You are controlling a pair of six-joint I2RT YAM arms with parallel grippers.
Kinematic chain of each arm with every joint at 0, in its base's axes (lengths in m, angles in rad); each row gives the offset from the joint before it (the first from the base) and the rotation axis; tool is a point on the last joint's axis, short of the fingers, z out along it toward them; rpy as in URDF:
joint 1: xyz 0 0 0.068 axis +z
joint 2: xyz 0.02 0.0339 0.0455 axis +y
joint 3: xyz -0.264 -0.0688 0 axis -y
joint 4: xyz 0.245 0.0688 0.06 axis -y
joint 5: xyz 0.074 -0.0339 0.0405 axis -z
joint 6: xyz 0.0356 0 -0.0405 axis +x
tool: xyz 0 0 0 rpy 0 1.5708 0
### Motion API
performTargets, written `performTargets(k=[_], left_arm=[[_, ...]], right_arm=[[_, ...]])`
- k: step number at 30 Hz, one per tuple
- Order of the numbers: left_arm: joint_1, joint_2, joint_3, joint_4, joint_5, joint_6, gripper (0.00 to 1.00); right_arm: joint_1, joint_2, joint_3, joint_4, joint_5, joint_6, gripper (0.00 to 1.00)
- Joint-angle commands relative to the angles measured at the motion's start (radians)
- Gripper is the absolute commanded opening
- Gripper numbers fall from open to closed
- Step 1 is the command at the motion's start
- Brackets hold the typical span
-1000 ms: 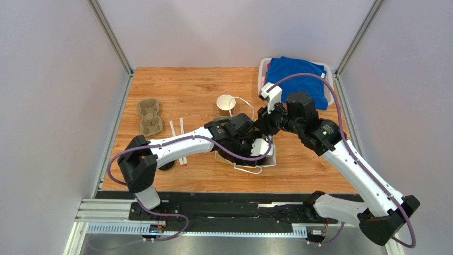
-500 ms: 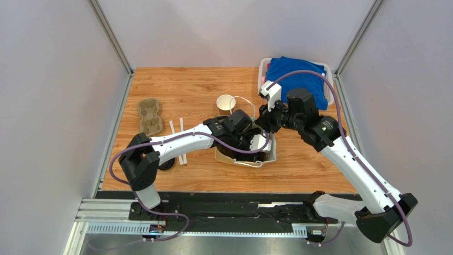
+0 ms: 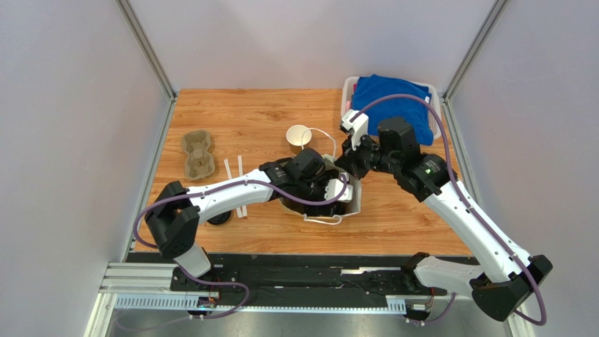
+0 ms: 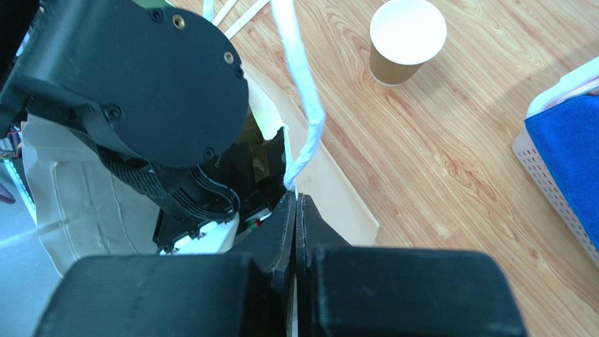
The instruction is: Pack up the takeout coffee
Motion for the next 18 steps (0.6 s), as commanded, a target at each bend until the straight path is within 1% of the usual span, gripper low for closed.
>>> performTargets(k=[1,6,18], left_arm=[[0.001,-0.058,-0.041,0.012,-0.032,-0.032,0.91],[-0.028,-0.101,-0.087,0.064,-0.066,-0.008,0.95],[-0.099,-0.168,-0.162,0.168,-0.164,0.055,0.97]], right_arm=[[0.005,-0.036,-0.005,0.001,-0.011,-0.009,0.0],[0.024,-0.062,-0.028,0.017,-0.001,-0.023,0.0],[0.093,-0.147,-0.087,0.041,0.065,-0.066,0.0]])
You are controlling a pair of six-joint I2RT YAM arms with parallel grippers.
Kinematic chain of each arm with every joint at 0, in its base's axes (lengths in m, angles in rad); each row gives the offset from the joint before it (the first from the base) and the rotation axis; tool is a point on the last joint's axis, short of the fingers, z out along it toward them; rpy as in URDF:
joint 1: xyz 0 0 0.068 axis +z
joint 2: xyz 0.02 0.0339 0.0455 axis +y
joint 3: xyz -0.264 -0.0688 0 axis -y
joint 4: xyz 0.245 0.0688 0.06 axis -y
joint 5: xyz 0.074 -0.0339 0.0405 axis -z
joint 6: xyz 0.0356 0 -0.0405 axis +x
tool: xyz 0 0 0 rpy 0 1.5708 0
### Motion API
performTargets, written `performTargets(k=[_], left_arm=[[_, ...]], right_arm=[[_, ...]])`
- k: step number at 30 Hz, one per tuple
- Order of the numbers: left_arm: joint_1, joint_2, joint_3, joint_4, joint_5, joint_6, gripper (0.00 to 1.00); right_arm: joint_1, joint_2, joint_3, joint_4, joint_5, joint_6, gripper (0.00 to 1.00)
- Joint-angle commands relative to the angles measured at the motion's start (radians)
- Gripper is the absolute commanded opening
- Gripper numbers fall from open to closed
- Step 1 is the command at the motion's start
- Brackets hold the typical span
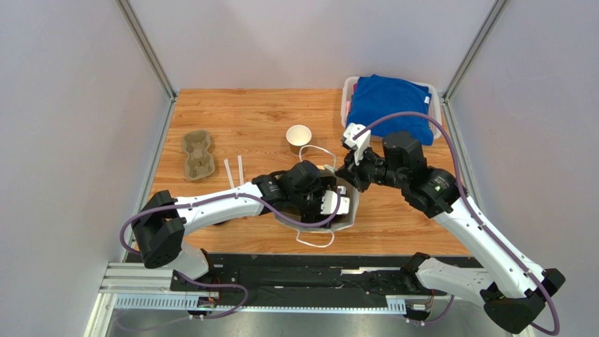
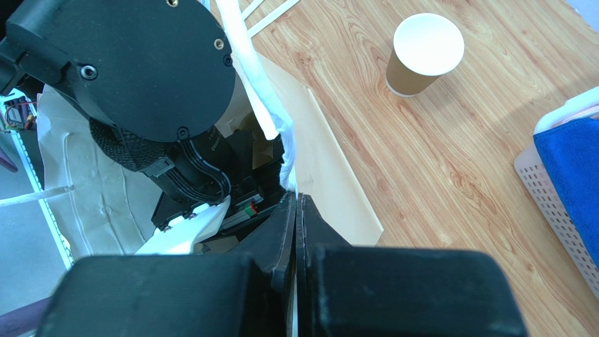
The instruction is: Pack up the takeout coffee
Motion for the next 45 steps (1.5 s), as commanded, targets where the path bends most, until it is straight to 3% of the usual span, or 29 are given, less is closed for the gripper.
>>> performTargets(k=[1,18,35,45], left_arm=[[-0.026,-0.053,-0.024,0.066,-0.04,0.042,0.97],[-0.041,-0.004,0.067,-0.062,-0.026,0.038,0.99],[-0.041,-0.022,0.064,-0.033,-0.011,0.029,0.99],[-0.039,-0.019,0.13,-0.119,0.022,-0.013,0.99]], right_arm=[[0.02,-0.033,-0.018,0.035,0.044,-0.03,0.0],[0.029,-0.045,-0.039,0.033,0.044,-0.03,0.0],[0.029,-0.044,-0.039,0.029,0.036,-0.037,0.0],[0.029,-0.013,-0.027,0.033,0.045,-0.04,0.0]])
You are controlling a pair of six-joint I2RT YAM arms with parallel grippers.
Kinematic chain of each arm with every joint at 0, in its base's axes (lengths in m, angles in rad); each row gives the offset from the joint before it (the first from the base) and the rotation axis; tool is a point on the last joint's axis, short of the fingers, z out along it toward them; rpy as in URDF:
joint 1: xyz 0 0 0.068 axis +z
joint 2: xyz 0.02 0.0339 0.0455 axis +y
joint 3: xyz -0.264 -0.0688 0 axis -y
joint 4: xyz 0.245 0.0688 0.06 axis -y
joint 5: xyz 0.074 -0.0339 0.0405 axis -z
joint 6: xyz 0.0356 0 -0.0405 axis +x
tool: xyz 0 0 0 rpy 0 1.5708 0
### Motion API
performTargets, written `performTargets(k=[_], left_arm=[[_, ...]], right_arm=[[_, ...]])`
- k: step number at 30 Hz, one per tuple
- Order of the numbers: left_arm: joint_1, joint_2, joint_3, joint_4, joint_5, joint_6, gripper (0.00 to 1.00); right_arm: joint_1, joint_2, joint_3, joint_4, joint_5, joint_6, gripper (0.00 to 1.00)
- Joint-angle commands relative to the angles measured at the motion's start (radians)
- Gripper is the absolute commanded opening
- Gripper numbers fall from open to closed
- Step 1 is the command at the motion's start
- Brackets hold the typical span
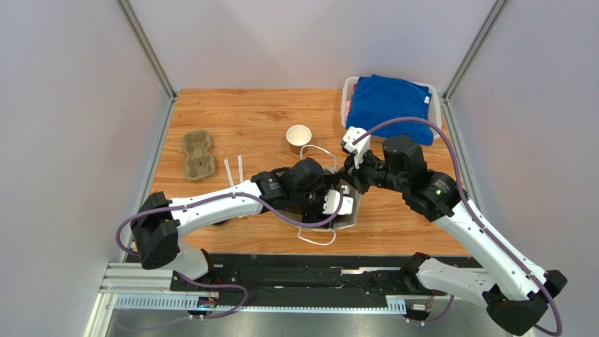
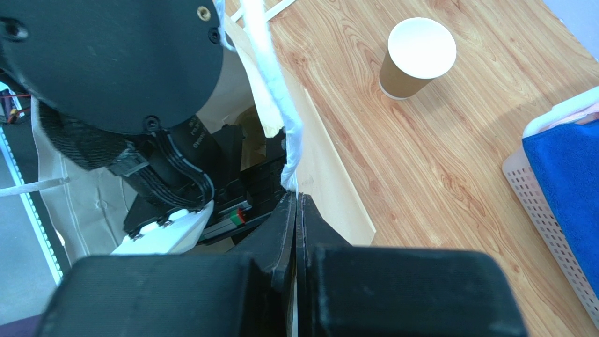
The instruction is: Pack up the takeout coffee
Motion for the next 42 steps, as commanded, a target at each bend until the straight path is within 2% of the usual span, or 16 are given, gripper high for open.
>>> performTargets(k=[1,25,33,42], left_arm=[[-0.009,-0.003,0.061,-0.036,0.047,-0.029,0.99],[0.031,-0.029,0.135,-0.082,0.048,-0.068,0.99],[0.049,-0.047,0.181,-0.106,0.076,-0.077,0.99],[0.091,-0.044,0.229,-0.108,0.041,-0.088,0.99]], right_arm=[[0.001,0.021,0.003,0.017,0.019,-0.015,0.0],[-0.07,0.097,0.046,0.029,0.011,-0.03,0.0],[-0.118,0.143,0.07,0.035,0.007,-0.035,0.0],[-0.21,0.206,0.122,0.069,-0.015,-0.05,0.0]])
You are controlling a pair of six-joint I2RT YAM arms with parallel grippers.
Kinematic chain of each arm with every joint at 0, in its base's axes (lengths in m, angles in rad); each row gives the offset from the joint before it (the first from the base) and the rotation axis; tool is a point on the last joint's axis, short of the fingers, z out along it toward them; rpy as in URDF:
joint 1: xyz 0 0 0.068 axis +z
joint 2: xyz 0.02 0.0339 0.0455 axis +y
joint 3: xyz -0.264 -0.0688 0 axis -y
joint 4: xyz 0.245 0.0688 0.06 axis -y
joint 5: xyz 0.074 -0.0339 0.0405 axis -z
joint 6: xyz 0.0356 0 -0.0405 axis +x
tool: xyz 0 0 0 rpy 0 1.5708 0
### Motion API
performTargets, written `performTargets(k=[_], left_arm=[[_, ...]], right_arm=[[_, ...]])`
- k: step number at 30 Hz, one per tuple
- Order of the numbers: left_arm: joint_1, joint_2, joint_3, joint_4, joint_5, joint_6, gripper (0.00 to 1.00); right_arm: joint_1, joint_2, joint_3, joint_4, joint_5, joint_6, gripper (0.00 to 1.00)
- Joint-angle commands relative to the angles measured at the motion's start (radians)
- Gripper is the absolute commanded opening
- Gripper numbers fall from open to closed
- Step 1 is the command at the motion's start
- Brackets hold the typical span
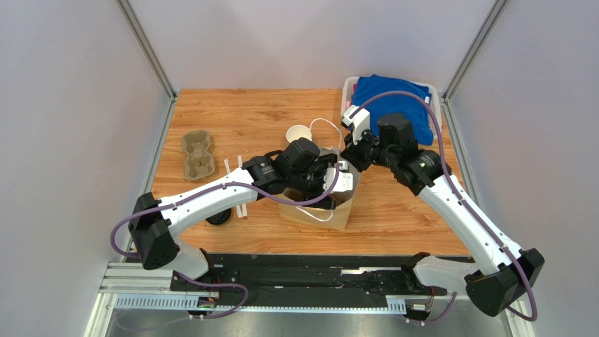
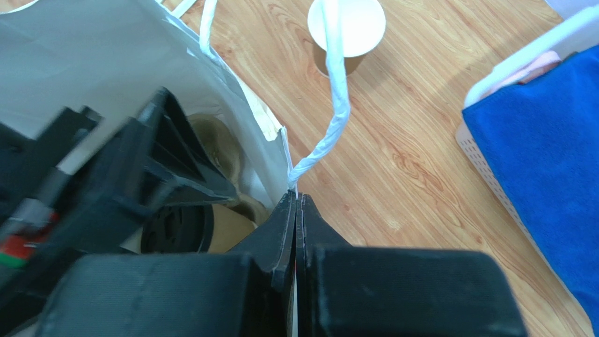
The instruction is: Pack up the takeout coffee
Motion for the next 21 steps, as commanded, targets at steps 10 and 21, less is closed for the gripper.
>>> performTargets(k=[10,21], left_arm=[[0.077,0.005,0.14,-0.022,-0.017,-0.078,0.99],[0.133,0.008,0.255,-0.09,0.026,-0.252,0.99]], right_arm=[[-0.061,0.071,0.088,0.057,-0.03,-0.06,0.0],[-0.114,0.14,0.134,0.11,-0.028,-0.085,0.0]])
